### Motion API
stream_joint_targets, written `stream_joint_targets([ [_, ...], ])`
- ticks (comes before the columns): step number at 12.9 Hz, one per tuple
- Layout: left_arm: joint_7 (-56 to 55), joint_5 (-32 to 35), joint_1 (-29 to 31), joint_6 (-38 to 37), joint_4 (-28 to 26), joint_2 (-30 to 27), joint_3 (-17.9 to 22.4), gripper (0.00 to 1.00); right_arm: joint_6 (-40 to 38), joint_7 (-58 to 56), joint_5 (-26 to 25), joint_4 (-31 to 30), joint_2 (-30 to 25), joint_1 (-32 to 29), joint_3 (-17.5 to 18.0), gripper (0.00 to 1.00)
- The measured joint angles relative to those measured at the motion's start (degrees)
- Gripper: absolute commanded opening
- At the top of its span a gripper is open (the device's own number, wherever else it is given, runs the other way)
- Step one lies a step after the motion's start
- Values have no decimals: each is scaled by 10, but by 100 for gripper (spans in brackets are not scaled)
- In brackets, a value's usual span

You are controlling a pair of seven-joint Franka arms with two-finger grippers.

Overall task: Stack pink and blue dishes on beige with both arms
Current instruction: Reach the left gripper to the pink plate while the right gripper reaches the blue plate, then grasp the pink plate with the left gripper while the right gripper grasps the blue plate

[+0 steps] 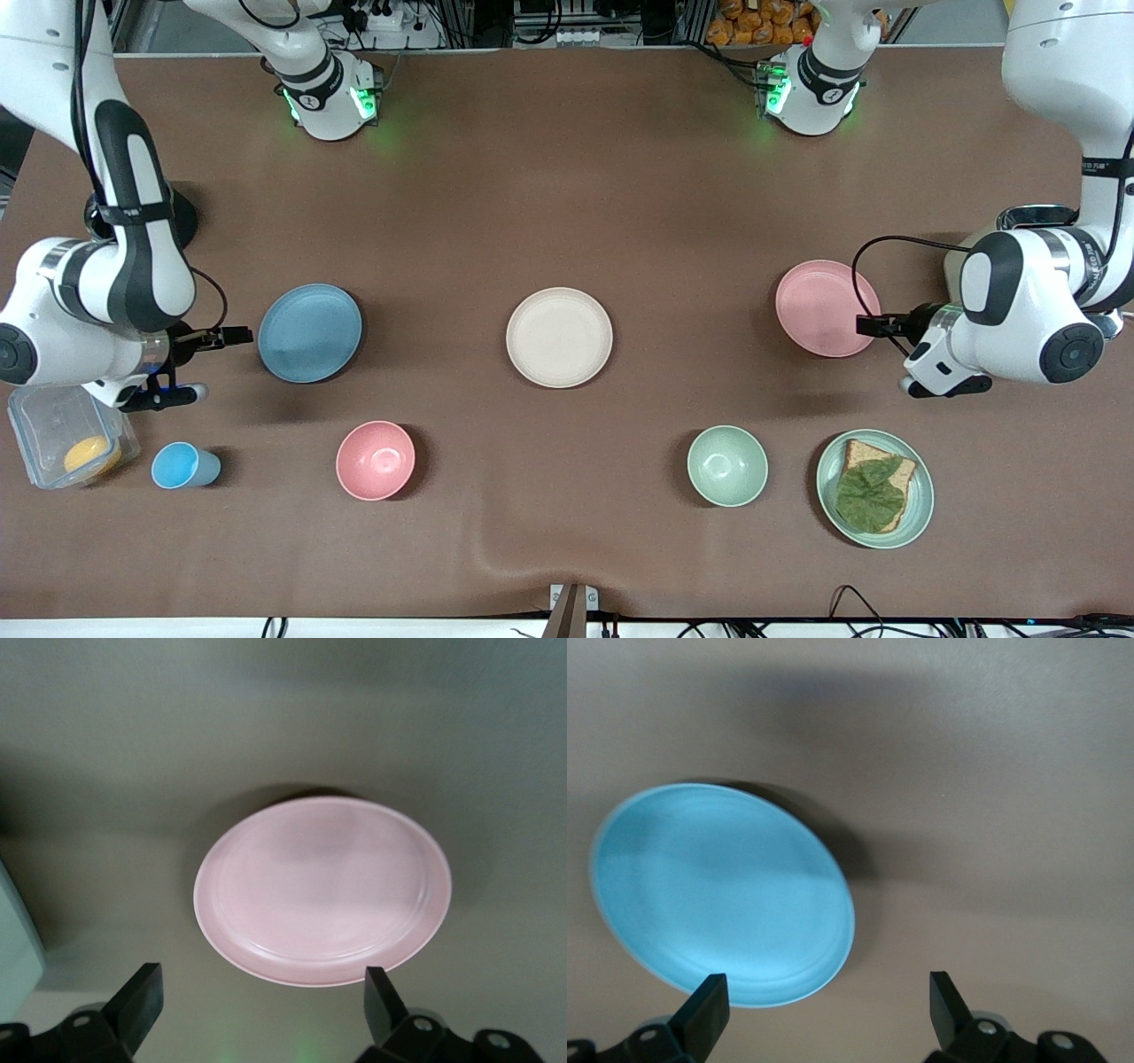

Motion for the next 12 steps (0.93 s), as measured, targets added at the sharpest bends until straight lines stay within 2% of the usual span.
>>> stream_joint_targets([
  [3,9,0,7,-1,-24,14,0,100,11,-80,35,-7,41,-28,0,100],
  [6,69,0,48,6,-28,45,1,100,11,-96,64,-7,72,-30,2,100],
  [7,87,-3,65,12,-29,54,1,100,11,-97,71,-7,78,-30,2,68],
  [8,102,-12,80,18,-29,63,1,100,10,-99,79,-7,82,-30,3,29],
  [9,116,-26,91,24,-29,70,0,100,8,-100,83,-7,84,-30,3,4],
  [10,121,-31,97,34,-29,75,0,100,3,-101,83,-6,84,-30,4,0],
  [11,122,-33,99,45,-31,78,0,95,-1,-101,84,-6,84,-30,5,0],
  [12,122,-34,100,58,-35,81,-1,83,-5,-101,84,-6,84,-30,6,0],
])
